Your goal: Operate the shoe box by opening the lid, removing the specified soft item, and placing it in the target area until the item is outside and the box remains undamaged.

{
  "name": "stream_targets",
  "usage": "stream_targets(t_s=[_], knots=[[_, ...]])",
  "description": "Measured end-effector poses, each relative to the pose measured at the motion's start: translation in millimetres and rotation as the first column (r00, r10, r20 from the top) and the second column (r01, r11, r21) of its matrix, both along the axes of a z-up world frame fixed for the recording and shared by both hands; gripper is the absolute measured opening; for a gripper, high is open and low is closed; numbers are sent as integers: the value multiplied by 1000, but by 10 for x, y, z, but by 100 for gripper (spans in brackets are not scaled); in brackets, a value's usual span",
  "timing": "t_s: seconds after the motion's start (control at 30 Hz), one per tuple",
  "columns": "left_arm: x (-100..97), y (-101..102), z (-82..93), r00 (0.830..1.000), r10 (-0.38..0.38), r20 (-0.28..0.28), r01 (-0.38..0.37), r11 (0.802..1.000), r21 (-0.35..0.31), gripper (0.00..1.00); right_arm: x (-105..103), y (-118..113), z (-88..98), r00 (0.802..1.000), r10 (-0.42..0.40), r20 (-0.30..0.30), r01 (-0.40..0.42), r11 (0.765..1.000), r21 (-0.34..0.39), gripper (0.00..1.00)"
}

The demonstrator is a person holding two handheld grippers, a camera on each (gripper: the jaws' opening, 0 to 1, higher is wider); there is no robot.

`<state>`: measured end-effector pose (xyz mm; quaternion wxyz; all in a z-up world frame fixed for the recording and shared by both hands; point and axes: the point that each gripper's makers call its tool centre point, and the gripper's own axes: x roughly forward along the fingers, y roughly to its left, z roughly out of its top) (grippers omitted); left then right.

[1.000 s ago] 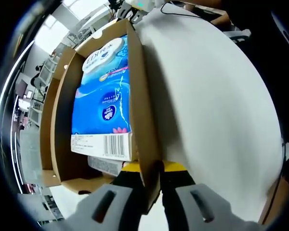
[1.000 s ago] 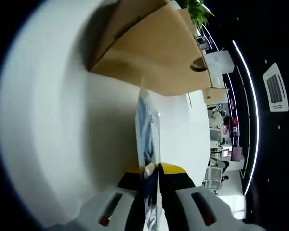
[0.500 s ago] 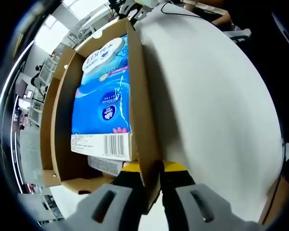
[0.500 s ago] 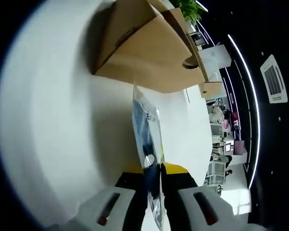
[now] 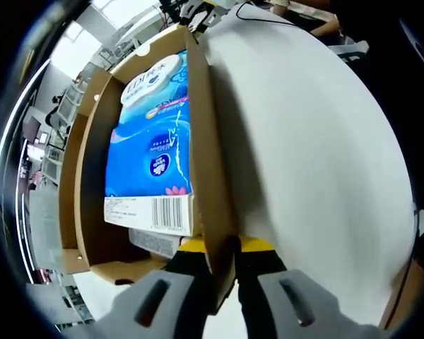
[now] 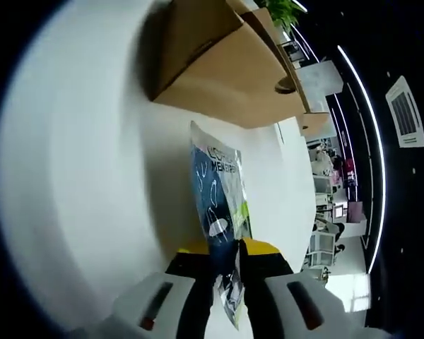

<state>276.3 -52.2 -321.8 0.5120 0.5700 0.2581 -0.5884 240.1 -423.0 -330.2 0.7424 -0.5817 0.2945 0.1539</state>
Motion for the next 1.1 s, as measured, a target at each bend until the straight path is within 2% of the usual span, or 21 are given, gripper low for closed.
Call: stream_targets(t_s=[0.4,0.53,0.77,0.9,0.93,1.03,1.1], knots=[[1,-5,-2,1000,-1,1,1,1000,0,10,-110,-19,-20,999,-9,-45,9,1000,2,14],[0,-6,-2,1000,-1,0,1,1000,1,10,-125,-42,-29,998,-31,-51,33,999,41,16],[-1,-5,-2,1000,0,3,0,1000,2,10,-172,-35,7,997,-40,-73,44,997,60,16],[1,-6,-2,1000,0,4,0,1000,2,10,-223,-62,31,993,-75,-95,87,989,123,17],[1,-6,-2,1000,-1,4,1,1000,2,10,-259,-57,14,989,-95,-115,113,980,166,18],[0,-5,-3,1000,-1,3,1,1000,2,10,-313,-82,-33,978,-132,-160,167,958,232,22],[0,-5,-3,1000,-2,3,2,1000,2,10,-287,-97,-37,978,-147,-150,182,948,260,22]])
